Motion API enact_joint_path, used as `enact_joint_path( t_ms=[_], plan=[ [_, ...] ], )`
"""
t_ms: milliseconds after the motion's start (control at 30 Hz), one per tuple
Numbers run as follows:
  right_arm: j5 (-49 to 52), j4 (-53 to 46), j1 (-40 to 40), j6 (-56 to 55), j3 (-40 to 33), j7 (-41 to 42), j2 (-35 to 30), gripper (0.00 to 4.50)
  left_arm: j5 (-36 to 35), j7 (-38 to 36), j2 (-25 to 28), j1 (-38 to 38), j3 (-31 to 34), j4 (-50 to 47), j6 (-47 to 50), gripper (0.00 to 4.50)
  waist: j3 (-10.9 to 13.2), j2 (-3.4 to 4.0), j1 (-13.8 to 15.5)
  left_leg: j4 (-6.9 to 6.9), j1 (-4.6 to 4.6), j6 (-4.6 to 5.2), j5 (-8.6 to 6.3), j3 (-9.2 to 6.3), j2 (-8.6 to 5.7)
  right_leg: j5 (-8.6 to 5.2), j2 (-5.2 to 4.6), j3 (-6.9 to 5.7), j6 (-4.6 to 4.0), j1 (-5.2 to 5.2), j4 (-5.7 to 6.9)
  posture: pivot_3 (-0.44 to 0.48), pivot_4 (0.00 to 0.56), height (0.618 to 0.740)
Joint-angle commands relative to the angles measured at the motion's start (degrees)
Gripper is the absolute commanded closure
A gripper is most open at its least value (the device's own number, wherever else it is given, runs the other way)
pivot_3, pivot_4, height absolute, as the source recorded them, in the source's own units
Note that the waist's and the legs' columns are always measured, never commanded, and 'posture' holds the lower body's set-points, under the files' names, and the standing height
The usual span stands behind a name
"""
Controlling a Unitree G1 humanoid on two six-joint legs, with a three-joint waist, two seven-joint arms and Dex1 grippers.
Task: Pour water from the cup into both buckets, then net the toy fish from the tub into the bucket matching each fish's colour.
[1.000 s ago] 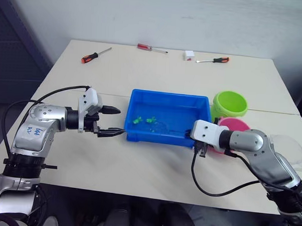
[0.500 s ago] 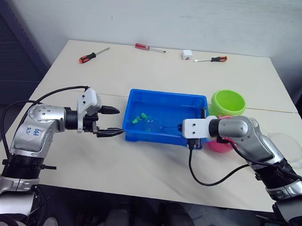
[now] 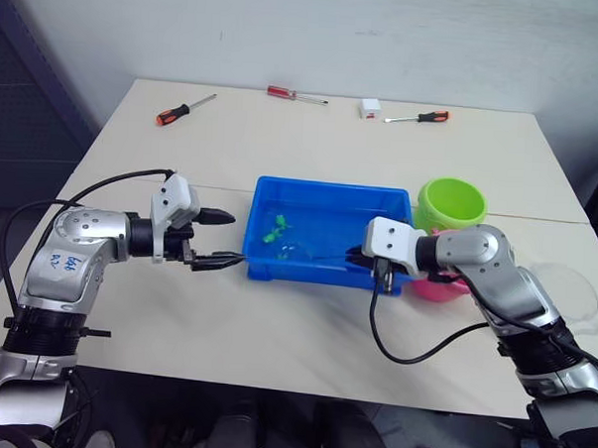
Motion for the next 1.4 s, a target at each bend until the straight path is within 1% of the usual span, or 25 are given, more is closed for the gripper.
enact_joint_path(
  t_ms=[33, 200, 333, 433, 500, 700, 833, 1000, 1067, 1167, 1267, 1400],
  plan=[
    [-3.5, -0.7, -1.1, -3.8, 0.9, -1.7, -0.4, 4.50, -0.4, -0.5, 2.1, 0.6, 2.3, 0.1, -1.1, 0.07, 0.0, 0.00, 0.0, 0.00, 0.00, 0.00, 0.00, 0.00, 0.00, 0.00, 0.00, 0.00, 0.00, 0.00, 0.00, 0.000, 0.150, 0.740],
    [-8.6, 3.1, -3.5, -9.6, 4.3, -3.4, 1.1, 4.50, -0.4, -0.8, 3.5, 1.2, 2.6, 0.5, -1.6, 0.07, 0.0, 0.00, -0.2, -0.02, 0.01, -0.03, 0.02, 0.00, 0.00, 0.00, 0.00, 0.00, 0.00, -0.05, 0.01, 0.000, 0.150, 0.740],
    [-8.7, 4.7, -4.4, -11.4, 5.1, -2.3, 2.4, 4.50, -0.6, -0.2, 3.5, 0.9, 2.8, 0.5, -1.7, 0.07, 0.0, 0.00, -0.1, -0.01, 0.00, -0.03, 0.02, 0.00, 0.00, 0.00, 0.00, 0.00, -0.01, -0.05, 0.04, 0.000, 0.150, 0.740],
    [-5.7, 3.5, -4.3, -9.1, 4.5, -0.2, 4.2, 4.50, -0.7, 0.0, 3.4, 0.8, 2.9, 0.4, -1.6, 0.07, 0.0, 0.00, 0.0, -0.03, -0.01, -0.02, 0.01, 0.00, 0.00, 0.00, 0.00, -0.01, -0.01, -0.04, 0.02, 0.000, 0.150, 0.740],
    [-4.2, 2.9, -4.3, -7.1, 3.5, 1.2, 4.4, 4.50, -0.8, 0.1, 3.4, 0.9, 3.0, 0.4, -1.8, 0.07, 0.0, 0.00, -0.1, -0.03, -0.01, -0.02, 0.01, 0.00, 0.00, 0.00, 0.00, -0.01, -0.01, -0.05, 0.02, 0.000, 0.150, 0.740],
    [4.2, -0.6, -4.4, 7.3, -1.7, 2.2, 6.4, 4.50, -0.5, 0.3, 3.1, 0.4, 3.1, 1.3, -2.6, 0.07, 0.0, -0.01, -0.1, -0.03, -0.01, -0.02, 0.01, 0.00, 0.00, 0.00, 0.00, -0.01, -0.01, -0.04, 0.03, 0.000, 0.150, 0.740],
    [6.9, -2.2, -3.6, 13.7, -3.7, 2.3, 5.1, 4.50, -0.6, 0.5, 2.3, -0.3, 3.1, 2.3, -3.4, 0.07, 0.0, -0.01, 0.0, -0.05, -0.01, -0.02, 0.01, -0.01, 0.00, 0.00, 0.00, -0.02, -0.01, -0.05, 0.02, 0.000, 0.150, 0.740],
    [9.6, -4.6, -1.7, 19.0, -6.8, 0.9, 3.4, 4.50, -1.6, 0.4, 0.7, -1.3, 3.0, 2.9, -3.0, 0.07, 0.0, -0.01, 0.0, -0.06, -0.04, -0.01, 0.01, -0.01, 0.00, 0.00, -0.01, -0.02, -0.01, -0.05, -0.01, 0.000, 0.150, 0.740],
    [10.9, -6.6, -0.1, 21.0, -9.0, -0.1, 2.1, 4.50, -3.0, 0.2, -0.6, -2.3, 3.1, 2.7, -1.8, 0.07, 0.0, -0.01, 0.1, -0.06, -0.05, -0.01, 0.01, -0.01, 0.00, 0.00, -0.01, -0.02, -0.01, -0.05, -0.02, 0.000, 0.150, 0.740],
    [14.7, -12.4, 3.4, 26.7, -15.2, -2.1, -0.2, 4.50, -6.4, -0.2, -3.3, -5.0, 3.3, 2.7, 1.2, 0.07, 0.0, -0.01, 0.5, -0.02, -0.17, 0.00, 0.00, -0.04, 0.00, 0.01, -0.02, -0.05, -0.01, -0.10, -0.02, 0.000, 0.150, 0.740],
    [18.9, -17.9, 6.4, 33.7, -21.9, -5.6, -0.6, 4.50, -6.6, -0.5, -5.4, -7.3, 2.0, 3.7, 1.3, 0.07, 0.0, -0.03, 0.6, 0.03, -0.27, 0.03, -0.01, -0.08, 0.00, 0.01, -0.02, -0.07, -0.01, -0.13, -0.06, 0.000, 0.150, 0.740],
    [24.3, -26.1, 10.5, 44.0, -34.7, -10.8, -1.3, 4.50, -5.3, -1.2, -9.6, -10.4, -1.1, 6.5, -0.7, 0.07, 0.0, -0.02, 0.6, 0.02, -0.26, 0.01, 0.00, -0.08, 0.00, 0.01, -0.01, -0.08, -0.01, -0.13, -0.04, 0.000, 0.150, 0.740]
  ],
)
